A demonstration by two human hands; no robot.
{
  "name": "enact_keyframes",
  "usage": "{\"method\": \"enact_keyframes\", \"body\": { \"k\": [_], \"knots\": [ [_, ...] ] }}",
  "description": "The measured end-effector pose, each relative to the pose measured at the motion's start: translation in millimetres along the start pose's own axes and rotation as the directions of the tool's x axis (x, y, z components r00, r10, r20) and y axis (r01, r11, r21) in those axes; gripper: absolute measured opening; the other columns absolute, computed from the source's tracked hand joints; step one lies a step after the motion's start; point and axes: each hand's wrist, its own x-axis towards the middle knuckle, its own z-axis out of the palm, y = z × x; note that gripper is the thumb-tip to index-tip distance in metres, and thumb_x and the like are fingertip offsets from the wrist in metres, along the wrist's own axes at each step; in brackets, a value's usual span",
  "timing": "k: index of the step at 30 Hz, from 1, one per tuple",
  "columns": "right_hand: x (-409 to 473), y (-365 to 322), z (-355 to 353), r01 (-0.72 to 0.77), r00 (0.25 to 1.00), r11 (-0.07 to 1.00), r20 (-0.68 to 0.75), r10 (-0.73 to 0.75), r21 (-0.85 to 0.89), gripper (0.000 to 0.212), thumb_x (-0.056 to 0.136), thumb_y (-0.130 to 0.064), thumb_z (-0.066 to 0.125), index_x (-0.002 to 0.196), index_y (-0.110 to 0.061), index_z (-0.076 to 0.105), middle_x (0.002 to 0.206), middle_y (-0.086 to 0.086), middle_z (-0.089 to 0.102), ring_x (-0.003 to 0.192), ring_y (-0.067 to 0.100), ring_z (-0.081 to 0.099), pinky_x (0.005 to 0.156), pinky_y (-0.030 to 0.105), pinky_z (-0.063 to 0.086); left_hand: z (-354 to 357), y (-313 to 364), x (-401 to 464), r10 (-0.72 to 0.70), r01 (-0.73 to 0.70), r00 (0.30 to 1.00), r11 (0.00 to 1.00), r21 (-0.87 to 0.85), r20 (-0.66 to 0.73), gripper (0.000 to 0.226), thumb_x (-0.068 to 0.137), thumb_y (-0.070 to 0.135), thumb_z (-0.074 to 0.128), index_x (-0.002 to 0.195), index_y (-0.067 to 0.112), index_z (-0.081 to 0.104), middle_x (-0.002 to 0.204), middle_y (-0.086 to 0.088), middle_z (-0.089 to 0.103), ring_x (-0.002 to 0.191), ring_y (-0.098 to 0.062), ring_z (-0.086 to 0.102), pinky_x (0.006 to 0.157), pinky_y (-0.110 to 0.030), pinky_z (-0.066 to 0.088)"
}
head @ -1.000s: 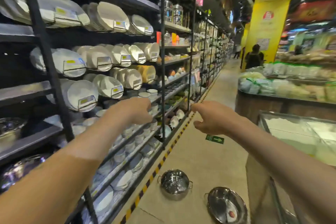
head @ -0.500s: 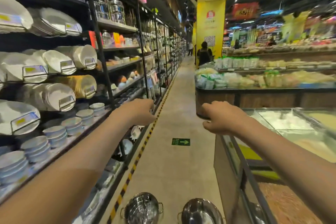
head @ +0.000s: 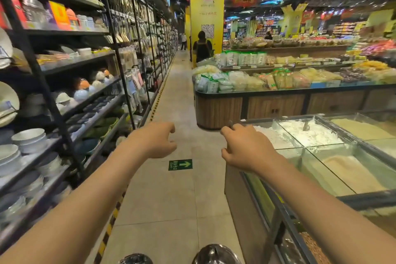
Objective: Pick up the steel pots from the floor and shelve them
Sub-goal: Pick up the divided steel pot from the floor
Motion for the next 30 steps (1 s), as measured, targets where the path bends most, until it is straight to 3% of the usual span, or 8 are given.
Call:
{"method": "enact_keyframes", "body": {
  "k": [3, 6, 11, 15, 20, 23, 25, 30],
  "knots": [
    [32, -3, 69, -0.04, 0.999, 0.999, 0.0, 0.04, -0.022, 0.028, 0.091, -0.04, 0.052, 0.11, -0.019, 0.052, 0.107, 0.009, 0.059, 0.096, 0.036, 0.054, 0.069, 0.04, 0.046, 58, -15, 46, -0.008, 0.014, 0.998, 0.996, 0.084, -0.069, 0.053, 0.09, 0.048, 0.053, 0.138, 0.031, 0.042, 0.124, -0.002, 0.057, 0.106, -0.024, 0.058, 0.084, -0.042, 0.052],
    [42, -6, 153, -0.065, 0.998, 0.998, -0.019, 0.065, 0.007, 0.04, 0.091, -0.045, 0.051, 0.119, -0.018, 0.052, 0.114, 0.01, 0.058, 0.1, 0.037, 0.053, 0.077, 0.044, 0.049, 135, -31, 76, -0.044, 0.061, 0.992, 0.987, 0.147, -0.117, 0.058, 0.09, 0.052, 0.05, 0.142, 0.032, 0.034, 0.139, -0.006, 0.048, 0.121, -0.032, 0.05, 0.09, -0.05, 0.044],
    [12, -16, 339, -0.114, 0.993, 0.993, 0.045, 0.112, 0.035, 0.075, 0.091, -0.055, 0.045, 0.152, -0.014, 0.03, 0.153, 0.019, 0.036, 0.136, 0.047, 0.031, 0.111, 0.059, 0.026, 322, -54, 98, -0.012, 0.05, 0.987, 0.969, 0.241, -0.158, 0.072, 0.088, 0.052, 0.052, 0.152, 0.029, 0.026, 0.159, -0.016, 0.025, 0.141, -0.043, 0.028, 0.109, -0.062, 0.028],
    [-53, -18, 515, -0.166, 0.979, 0.984, 0.132, 0.157, 0.064, 0.08, 0.093, -0.06, 0.041, 0.157, -0.018, 0.017, 0.162, 0.019, 0.019, 0.143, 0.047, 0.016, 0.114, 0.06, 0.017, 512, -70, 95, 0.006, 0.017, 0.995, 0.971, 0.239, -0.096, 0.075, 0.088, 0.053, 0.051, 0.152, 0.029, 0.021, 0.16, -0.017, 0.022, 0.143, -0.046, 0.024, 0.111, -0.061, 0.027],
    [-166, -5, 749, -0.26, 0.907, 0.966, 0.345, 0.241, 0.01, 0.084, 0.093, -0.065, 0.034, 0.16, -0.02, 0.009, 0.164, 0.02, 0.012, 0.144, 0.048, 0.015, 0.114, 0.059, 0.016, 762, -102, 80, 0.028, -0.032, 0.999, 0.973, 0.23, 0.021, 0.076, 0.088, 0.055, 0.047, 0.153, 0.029, 0.017, 0.162, -0.018, 0.015, 0.142, -0.048, 0.023, 0.109, -0.062, 0.028],
    [-235, 2, 876, -0.3, 0.86, 0.953, 0.418, 0.292, -0.047, 0.082, 0.092, -0.067, 0.031, 0.158, -0.021, 0.016, 0.162, 0.019, 0.017, 0.139, 0.046, 0.023, 0.111, 0.056, 0.023, 903, -113, 64, 0.004, -0.022, 0.993, 0.988, 0.155, 0.114, 0.072, 0.092, 0.057, 0.039, 0.154, 0.03, 0.015, 0.164, -0.018, 0.009, 0.144, -0.047, 0.016, 0.112, -0.062, 0.022],
    [-274, 10, 947, -0.336, 0.832, 0.939, 0.445, 0.332, -0.072, 0.08, 0.091, -0.067, 0.032, 0.156, -0.024, 0.02, 0.161, 0.017, 0.019, 0.139, 0.046, 0.023, 0.111, 0.057, 0.024, 985, -115, 53, -0.009, -0.012, 0.984, 0.993, 0.117, 0.175, 0.07, 0.094, 0.057, 0.036, 0.155, 0.031, 0.013, 0.165, -0.017, 0.005, 0.145, -0.048, 0.014, 0.112, -0.062, 0.02],
    [-348, 34, 1056, -0.442, 0.733, 0.893, 0.539, 0.415, -0.087, 0.082, 0.089, -0.07, 0.035, 0.155, -0.034, 0.004, 0.164, 0.019, 0.0, 0.144, 0.054, 0.006, 0.111, 0.07, 0.017, 1115, -114, 24, -0.035, -0.005, 0.962, 0.989, 0.145, 0.27, 0.079, 0.089, 0.06, 0.042, 0.154, 0.036, 0.004, 0.164, -0.018, -0.004, 0.144, -0.049, 0.011, 0.11, -0.064, 0.021]
  ]
}}
